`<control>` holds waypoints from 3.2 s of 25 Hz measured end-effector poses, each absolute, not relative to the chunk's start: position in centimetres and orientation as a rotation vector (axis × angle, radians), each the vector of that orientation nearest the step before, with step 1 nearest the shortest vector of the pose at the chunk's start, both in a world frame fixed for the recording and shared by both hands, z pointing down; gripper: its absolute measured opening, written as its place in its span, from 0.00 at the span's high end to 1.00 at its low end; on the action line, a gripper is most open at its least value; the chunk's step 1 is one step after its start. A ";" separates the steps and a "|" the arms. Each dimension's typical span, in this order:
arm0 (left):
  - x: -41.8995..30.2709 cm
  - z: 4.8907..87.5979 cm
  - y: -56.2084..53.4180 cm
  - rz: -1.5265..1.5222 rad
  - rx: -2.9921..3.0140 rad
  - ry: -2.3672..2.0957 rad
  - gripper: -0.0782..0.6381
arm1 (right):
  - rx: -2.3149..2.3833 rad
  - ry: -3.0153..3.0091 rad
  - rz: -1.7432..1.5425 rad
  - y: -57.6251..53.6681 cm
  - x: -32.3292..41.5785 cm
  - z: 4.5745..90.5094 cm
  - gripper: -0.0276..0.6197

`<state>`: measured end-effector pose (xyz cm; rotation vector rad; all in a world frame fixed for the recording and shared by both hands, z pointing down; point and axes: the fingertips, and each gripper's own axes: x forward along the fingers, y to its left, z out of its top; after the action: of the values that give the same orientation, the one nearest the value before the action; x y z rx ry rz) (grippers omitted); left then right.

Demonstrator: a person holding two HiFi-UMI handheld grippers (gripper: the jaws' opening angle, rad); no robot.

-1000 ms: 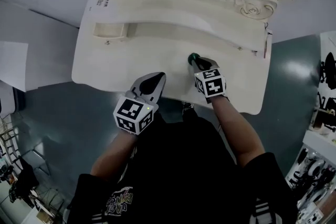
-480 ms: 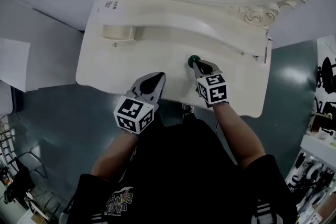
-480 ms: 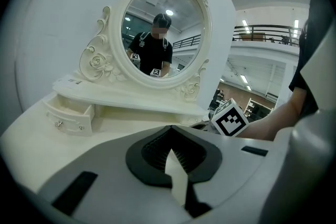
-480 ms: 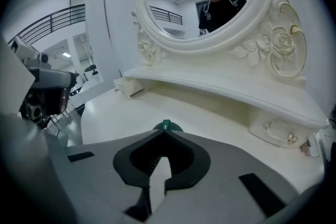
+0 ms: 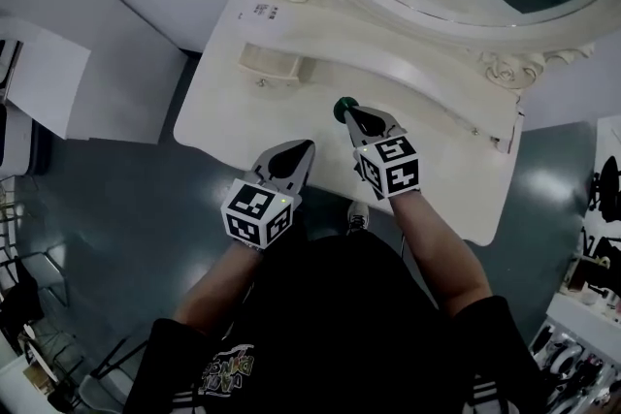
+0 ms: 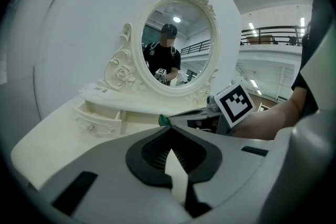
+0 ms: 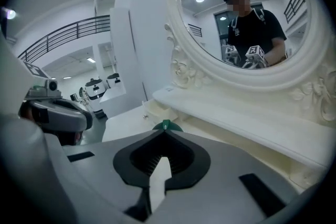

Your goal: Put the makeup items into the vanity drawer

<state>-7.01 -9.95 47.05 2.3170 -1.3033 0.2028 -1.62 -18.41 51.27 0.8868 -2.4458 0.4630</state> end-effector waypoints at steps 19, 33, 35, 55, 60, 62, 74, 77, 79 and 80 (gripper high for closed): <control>-20.5 48.1 -11.2 0.183 2.244 -1.382 0.89 | 0.709 -2.401 0.415 -24.6 -17.7 52.3 0.91; -24.8 49.5 -13.5 0.161 2.245 -1.292 0.89 | 0.618 -2.159 0.434 -27.3 -20.9 56.2 0.91; -25.2 49.6 -13.6 0.159 2.250 -1.281 0.89 | 0.624 -2.139 0.433 -27.5 -21.1 56.6 0.91; -25.9 50.0 -13.3 0.181 2.287 -1.205 0.89 | 0.739 -2.136 0.472 -28.1 -21.5 56.8 0.83; -25.1 49.6 -13.0 0.188 2.305 -1.201 0.89 | 0.794 -2.183 0.469 -27.7 -20.3 55.3 0.84; -24.5 49.3 -12.9 0.192 2.315 -1.198 0.89 | 0.822 -2.199 0.476 -27.6 -19.4 54.7 0.86; -17.5 46.9 -12.1 0.218 2.404 -1.155 0.89 | 0.980 -2.285 0.529 -24.9 -10.5 50.8 0.91; -14.9 46.0 -11.7 0.212 2.428 -1.129 0.89 | 1.037 -2.302 0.537 -23.9 -7.3 49.6 0.91; -13.0 45.5 -11.6 0.212 2.448 -1.108 0.89 | 1.075 -2.312 0.541 -23.1 -5.1 48.8 0.91; -12.0 45.3 -11.5 0.215 2.457 -1.096 0.89 | 1.095 -2.317 0.546 -22.7 -3.9 48.3 0.91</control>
<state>-12.04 -11.49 45.31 2.4572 -1.0961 0.2148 -3.93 -22.72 48.31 1.0947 -2.3173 0.5456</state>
